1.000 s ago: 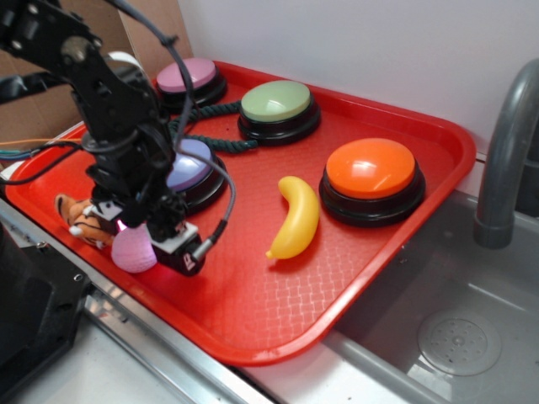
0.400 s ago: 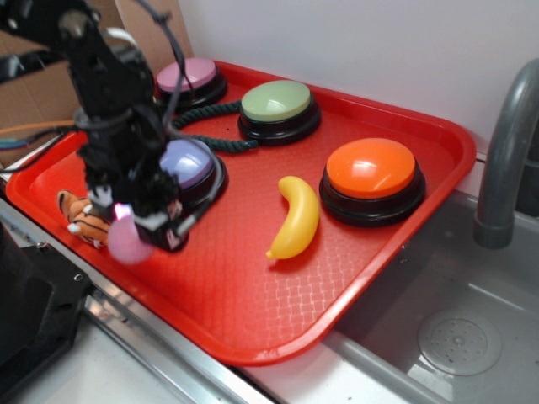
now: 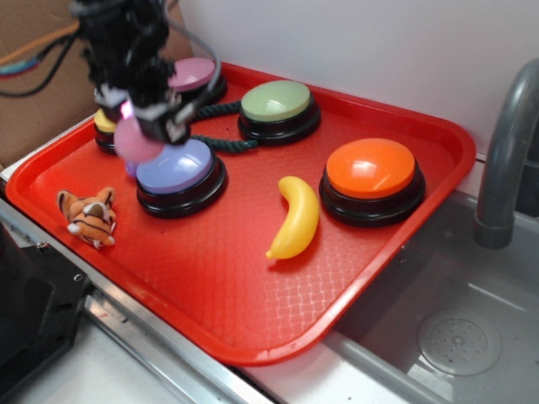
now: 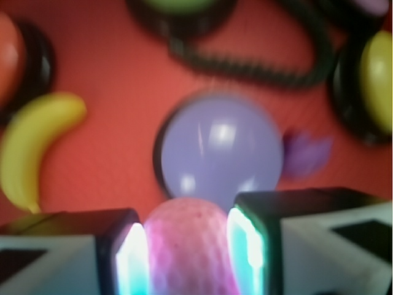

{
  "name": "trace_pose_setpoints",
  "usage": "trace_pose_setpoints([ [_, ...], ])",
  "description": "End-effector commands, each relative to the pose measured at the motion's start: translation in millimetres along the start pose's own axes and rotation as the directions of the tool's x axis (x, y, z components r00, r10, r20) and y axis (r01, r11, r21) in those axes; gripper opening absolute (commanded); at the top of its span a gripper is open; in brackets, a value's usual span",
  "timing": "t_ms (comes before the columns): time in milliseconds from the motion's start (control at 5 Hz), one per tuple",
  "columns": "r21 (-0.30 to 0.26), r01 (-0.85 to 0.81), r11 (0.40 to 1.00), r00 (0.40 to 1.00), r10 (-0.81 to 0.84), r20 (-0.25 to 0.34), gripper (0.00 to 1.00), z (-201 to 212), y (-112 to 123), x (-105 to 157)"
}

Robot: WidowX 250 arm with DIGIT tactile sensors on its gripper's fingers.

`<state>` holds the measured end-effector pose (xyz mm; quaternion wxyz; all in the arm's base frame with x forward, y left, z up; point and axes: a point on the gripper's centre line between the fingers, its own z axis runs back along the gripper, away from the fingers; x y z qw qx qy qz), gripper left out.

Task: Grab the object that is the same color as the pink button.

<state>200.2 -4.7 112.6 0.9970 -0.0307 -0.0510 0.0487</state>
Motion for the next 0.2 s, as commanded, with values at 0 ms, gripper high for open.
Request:
trace_pose_setpoints([
  [0,0.063,0.153,0.986,0.984,-0.158,0.082,0.00,38.5,9.5,41.4],
])
